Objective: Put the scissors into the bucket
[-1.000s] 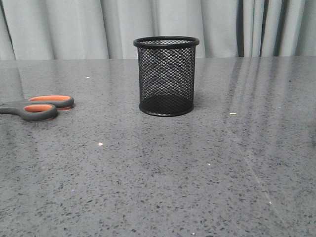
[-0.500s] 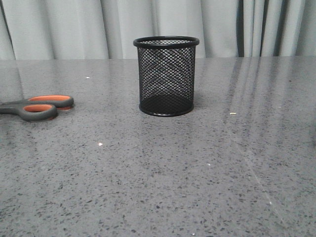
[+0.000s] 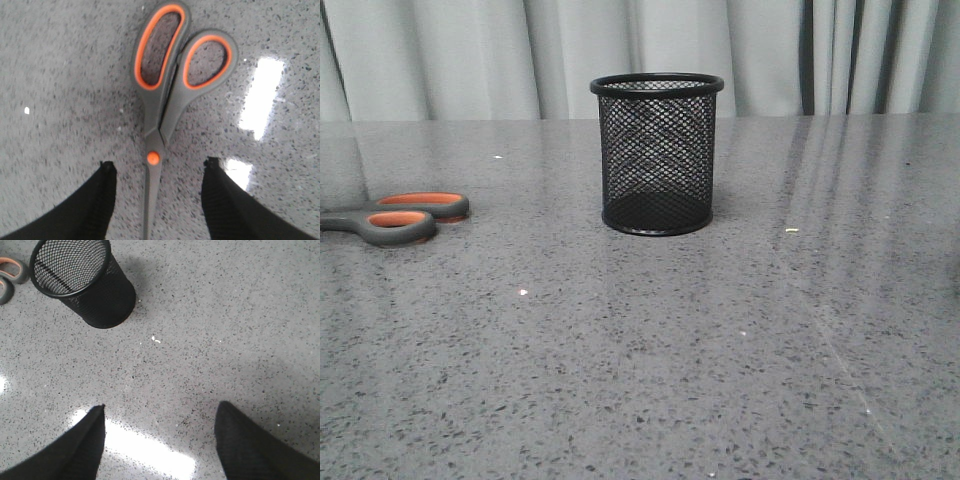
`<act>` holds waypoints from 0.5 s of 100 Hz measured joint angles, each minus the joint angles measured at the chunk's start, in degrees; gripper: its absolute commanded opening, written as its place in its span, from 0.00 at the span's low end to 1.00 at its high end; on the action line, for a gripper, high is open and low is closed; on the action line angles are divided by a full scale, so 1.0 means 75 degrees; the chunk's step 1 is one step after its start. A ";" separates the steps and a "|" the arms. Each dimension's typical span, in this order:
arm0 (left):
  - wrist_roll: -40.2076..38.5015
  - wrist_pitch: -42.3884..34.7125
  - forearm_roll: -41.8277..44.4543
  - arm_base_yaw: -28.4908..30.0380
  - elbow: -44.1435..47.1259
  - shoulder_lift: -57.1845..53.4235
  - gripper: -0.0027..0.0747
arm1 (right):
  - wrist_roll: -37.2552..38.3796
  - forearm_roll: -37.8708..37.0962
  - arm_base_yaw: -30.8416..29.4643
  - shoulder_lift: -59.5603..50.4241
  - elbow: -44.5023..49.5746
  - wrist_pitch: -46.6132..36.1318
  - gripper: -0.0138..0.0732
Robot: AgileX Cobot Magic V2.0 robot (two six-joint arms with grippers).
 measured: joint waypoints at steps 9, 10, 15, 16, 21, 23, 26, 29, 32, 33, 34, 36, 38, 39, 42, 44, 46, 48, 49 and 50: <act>0.0137 0.0000 0.0199 -0.0263 -0.0151 0.0246 0.50 | 0.0000 0.0000 0.0000 0.0000 0.0000 0.0000 0.65; 0.0156 0.0000 0.0236 -0.0301 -0.0153 0.0283 0.50 | 0.0000 0.0000 0.0000 0.0000 0.0000 0.0000 0.65; 0.0210 -0.0017 0.0371 -0.0434 -0.0171 0.0414 0.50 | 0.0000 0.0000 0.0000 0.0000 0.0000 0.0000 0.65; 0.0226 -0.0017 0.0392 -0.0452 -0.0171 0.0431 0.50 | 0.0000 0.0000 0.0000 0.0000 0.0000 0.0000 0.65; 0.0246 -0.0017 0.0556 -0.0574 -0.0183 0.0558 0.50 | 0.0000 0.0000 0.0000 0.0000 0.0000 0.0000 0.65; 0.0258 -0.0017 0.0602 -0.0620 -0.0183 0.0574 0.50 | 0.0000 0.0000 0.0000 0.0000 0.0000 0.0000 0.65; 0.0258 -0.0017 0.0704 -0.0677 -0.0183 0.0648 0.50 | 0.0000 0.0000 0.0000 0.0000 0.0000 0.0000 0.65; 0.0258 -0.0017 0.0760 -0.0737 -0.0183 0.0686 0.50 | 0.0000 0.0000 0.0000 0.0000 0.0000 0.0000 0.65; 0.0277 -0.0017 0.0798 -0.0763 -0.0183 0.0734 0.50 | 0.0000 0.0000 0.0000 0.0000 0.0000 0.0000 0.65; 0.0276 -0.0017 0.0817 -0.0775 -0.0183 0.0747 0.50 | 0.0000 0.0000 0.0000 0.0000 0.0000 0.0000 0.65; 0.0276 -0.0017 0.0813 -0.0789 -0.0183 0.0769 0.50 | 0.0000 0.0000 0.0000 0.0000 0.0000 0.0000 0.65; 0.0276 -0.0017 0.0833 -0.0793 -0.0183 0.0792 0.50 | 0.0000 0.0000 0.0000 0.0000 0.0000 0.0000 0.65; 0.0276 -0.0017 0.0850 -0.0815 -0.0183 0.0831 0.50 | 0.0000 0.0000 0.0000 0.0000 0.0000 0.0000 0.65; 0.0276 -0.0017 0.0847 -0.0812 -0.0183 0.0828 0.50 | 0.0000 0.0000 0.0000 0.0000 0.0000 0.0000 0.65; 0.0276 -0.0031 0.0852 -0.0812 -0.0183 0.0887 0.50 | 0.0000 0.0000 0.0000 0.0000 0.0000 0.0000 0.65; 0.0276 -0.0031 0.0867 -0.0812 -0.0183 0.0904 0.50 | 0.0000 0.0000 0.0000 0.0000 0.0000 0.0000 0.65; 0.0276 -0.0031 0.0866 -0.0812 -0.0183 0.0924 0.50 | 0.0000 0.0000 0.0000 0.0000 0.0000 0.0000 0.65; 0.0276 -0.0031 0.0866 -0.0812 -0.0183 0.0949 0.50 | 0.0000 0.0000 0.0000 0.0000 0.0000 0.0000 0.65; 0.0276 -0.0031 0.0881 -0.0812 -0.0183 0.0971 0.50 | 0.0000 0.0000 0.0000 0.0000 0.0000 0.0000 0.65; 0.0276 -0.0031 0.0881 -0.0812 -0.0183 0.0973 0.50 | 0.0000 0.0000 0.0000 0.0000 0.0000 0.0000 0.65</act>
